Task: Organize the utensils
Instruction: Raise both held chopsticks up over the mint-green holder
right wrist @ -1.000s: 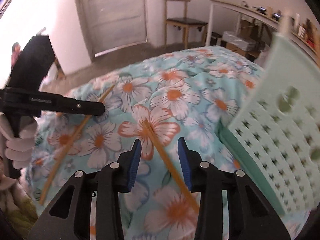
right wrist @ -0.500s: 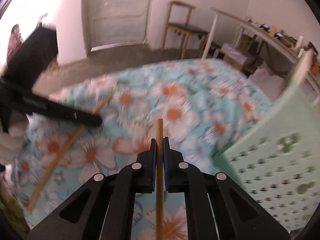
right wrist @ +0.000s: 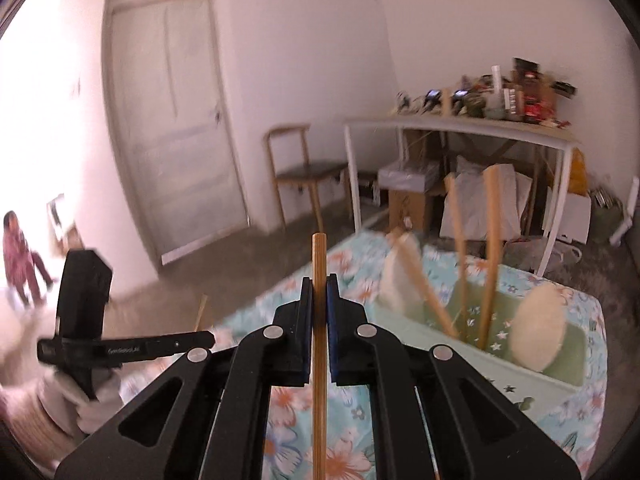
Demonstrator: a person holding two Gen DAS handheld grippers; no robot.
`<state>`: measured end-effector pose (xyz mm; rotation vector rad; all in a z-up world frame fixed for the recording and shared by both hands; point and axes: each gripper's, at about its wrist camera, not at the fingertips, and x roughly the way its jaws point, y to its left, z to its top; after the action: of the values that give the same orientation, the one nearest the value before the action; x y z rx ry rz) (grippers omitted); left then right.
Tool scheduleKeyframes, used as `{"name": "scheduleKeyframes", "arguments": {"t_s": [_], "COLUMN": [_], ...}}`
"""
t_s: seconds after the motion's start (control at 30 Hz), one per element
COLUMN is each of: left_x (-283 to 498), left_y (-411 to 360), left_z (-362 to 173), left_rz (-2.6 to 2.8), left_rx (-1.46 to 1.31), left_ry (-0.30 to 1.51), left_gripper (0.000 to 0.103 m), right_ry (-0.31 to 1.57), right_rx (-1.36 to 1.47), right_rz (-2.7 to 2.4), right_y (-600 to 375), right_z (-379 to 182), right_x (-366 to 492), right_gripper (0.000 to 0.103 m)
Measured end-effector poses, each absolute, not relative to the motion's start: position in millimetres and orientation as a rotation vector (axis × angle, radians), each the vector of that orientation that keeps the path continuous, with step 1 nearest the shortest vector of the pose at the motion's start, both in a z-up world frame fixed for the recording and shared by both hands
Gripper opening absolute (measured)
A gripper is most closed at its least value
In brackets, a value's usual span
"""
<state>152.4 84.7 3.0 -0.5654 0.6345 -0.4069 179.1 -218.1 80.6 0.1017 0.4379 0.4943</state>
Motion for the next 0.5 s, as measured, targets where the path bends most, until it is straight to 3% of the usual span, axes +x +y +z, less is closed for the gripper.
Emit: {"name": "scheduleKeyframes", "arguments": {"t_s": [0.13, 0.5], "left_x": [131.0, 134.6], "left_y": [83.4, 69.6], "left_z": [25.9, 22.1], "left_rz": [-0.431, -0.374], "left_rx": [-0.559, -0.468], "left_ry": [0.427, 0.460], "left_gripper": [0.006, 0.006], "right_ry": [0.401, 0.339], "right_rx": [0.170, 0.225], "right_rz": [0.485, 0.469], "right_y": [-232.6, -260.2], "right_z": [82.2, 89.7], "right_x": [169.9, 157.3], "right_gripper": [0.007, 0.007]}}
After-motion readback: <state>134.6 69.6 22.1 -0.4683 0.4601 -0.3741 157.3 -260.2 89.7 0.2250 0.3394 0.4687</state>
